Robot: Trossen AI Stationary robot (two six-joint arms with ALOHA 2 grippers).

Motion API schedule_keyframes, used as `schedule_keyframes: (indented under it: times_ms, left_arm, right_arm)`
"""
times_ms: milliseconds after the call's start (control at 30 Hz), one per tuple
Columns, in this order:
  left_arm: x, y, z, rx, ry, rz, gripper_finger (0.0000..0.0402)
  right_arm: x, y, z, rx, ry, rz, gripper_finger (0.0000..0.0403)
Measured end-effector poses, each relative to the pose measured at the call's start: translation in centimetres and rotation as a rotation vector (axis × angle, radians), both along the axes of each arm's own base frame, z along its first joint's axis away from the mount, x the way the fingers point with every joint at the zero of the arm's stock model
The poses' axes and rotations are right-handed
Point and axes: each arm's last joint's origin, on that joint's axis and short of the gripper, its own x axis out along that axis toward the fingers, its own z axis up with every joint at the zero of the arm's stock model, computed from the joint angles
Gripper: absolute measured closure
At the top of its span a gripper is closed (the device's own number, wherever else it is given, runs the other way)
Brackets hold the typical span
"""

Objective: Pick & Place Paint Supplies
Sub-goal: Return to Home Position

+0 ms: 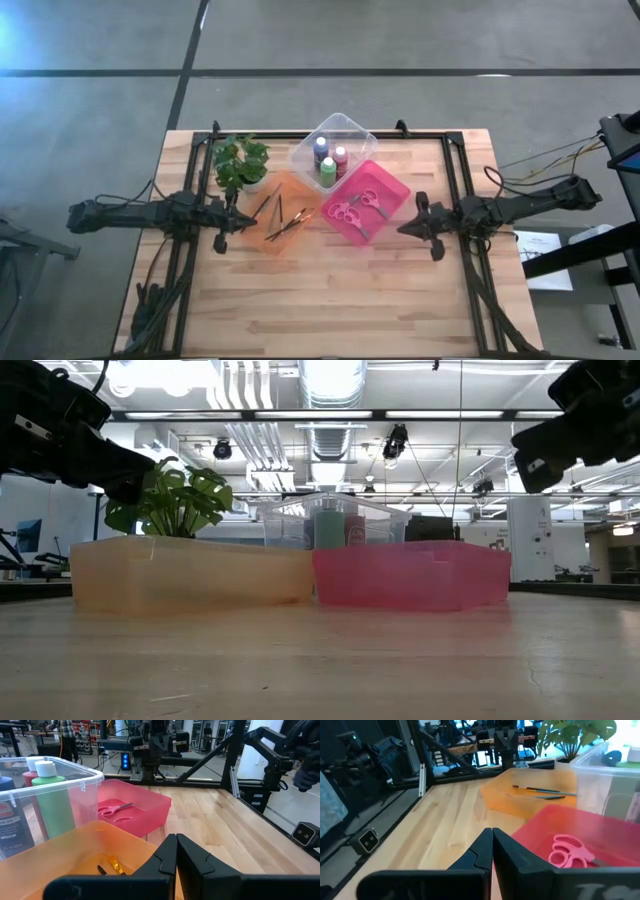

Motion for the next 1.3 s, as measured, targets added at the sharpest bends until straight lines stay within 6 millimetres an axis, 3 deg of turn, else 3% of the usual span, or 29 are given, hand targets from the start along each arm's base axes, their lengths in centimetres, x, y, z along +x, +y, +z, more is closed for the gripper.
schedule_keyframes:
  times_ms: [533,800,1300]
  left_arm:
    - [0.0,0.0,0.0,0.0,0.0,0.0,0.0387]
    - [0.0,0.0,0.0,0.0,0.0,0.0,0.0387]
    - [0.0,0.0,0.0,0.0,0.0,0.0,0.0387]
  right_arm:
    - [-1.8,-0.3,-2.7,0.005,0.022,0.032,0.0394]
    - [-1.9,-0.4,-2.4,-0.053,-0.015,0.052,0.0394]
    - [-1.6,-2.3,-2.6,-0.167,-0.003,-0.122,0.0394]
